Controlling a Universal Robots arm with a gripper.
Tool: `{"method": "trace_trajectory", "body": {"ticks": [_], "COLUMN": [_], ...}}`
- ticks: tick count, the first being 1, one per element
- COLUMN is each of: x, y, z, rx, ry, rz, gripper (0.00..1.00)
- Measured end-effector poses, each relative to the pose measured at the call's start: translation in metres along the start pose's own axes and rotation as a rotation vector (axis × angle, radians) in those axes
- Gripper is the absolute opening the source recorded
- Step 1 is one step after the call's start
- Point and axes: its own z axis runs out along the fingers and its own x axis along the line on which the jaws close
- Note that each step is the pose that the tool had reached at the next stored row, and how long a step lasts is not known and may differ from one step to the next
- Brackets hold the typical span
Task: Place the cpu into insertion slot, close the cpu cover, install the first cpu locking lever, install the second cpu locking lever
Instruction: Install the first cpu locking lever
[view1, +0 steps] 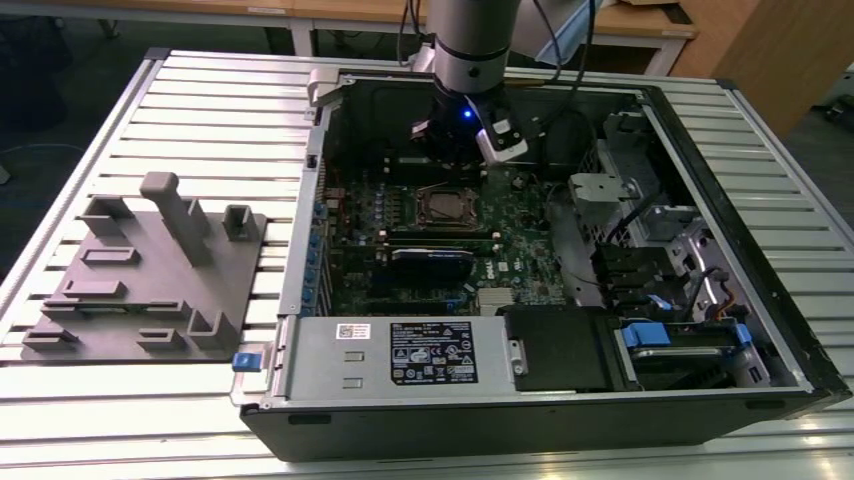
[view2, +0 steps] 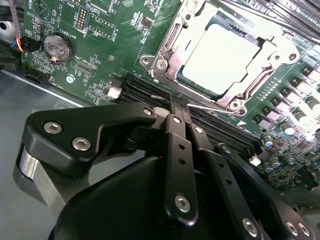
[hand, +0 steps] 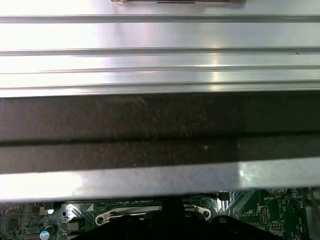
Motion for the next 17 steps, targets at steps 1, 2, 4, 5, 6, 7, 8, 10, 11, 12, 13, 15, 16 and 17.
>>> {"method": "trace_trajectory", "body": {"ticks": [1, 2, 4, 5, 6, 7, 8, 10, 11, 12, 13, 15, 16, 17], "x": [0.0000, -0.0001, -0.0001, -0.0001, -0.0001, -0.0001, -0.0001, -0.0001, -0.0001, -0.0001, -0.0002, -0.0003, -0.0003, -0.0004], "y": [0.0001, 0.0003, 0.0004, 0.0004, 0.0004, 0.0004, 0.0004, 0.0005, 0.0007, 0.0009, 0.0012, 0.0018, 0.0020, 0.0021], "z": [0.0001, 0.0002, 0.0003, 0.0003, 0.0003, 0.0003, 0.0003, 0.0007, 0.0009, 0.0009, 0.0010, 0.0011, 0.0012, 0.0014], "rx": [0.0001, 0.0001, 0.0007, 0.0008, 0.0009, 0.0009, 0.0010, 0.0011, 0.0013, 0.0020, 0.0027, 0.0044, 0.0055, 0.0069], "ry": [0.0001, 0.0001, 0.0002, 0.0003, 0.0004, 0.0005, 0.0006, 0.0008, 0.0013, 0.0024, 0.0037, 0.0064, 0.0076, 0.0085], "rz": [0.000, 0.000, 0.000, 0.000, 0.000, 0.000, 0.000, 0.000, 0.000, 0.000, 0.000, 0.001, 0.001, 0.001], "gripper": [0.11, 0.11, 0.11, 0.11, 0.11, 0.11, 0.11, 0.11, 0.11, 0.11, 0.11, 0.11, 0.11, 0.11]}}
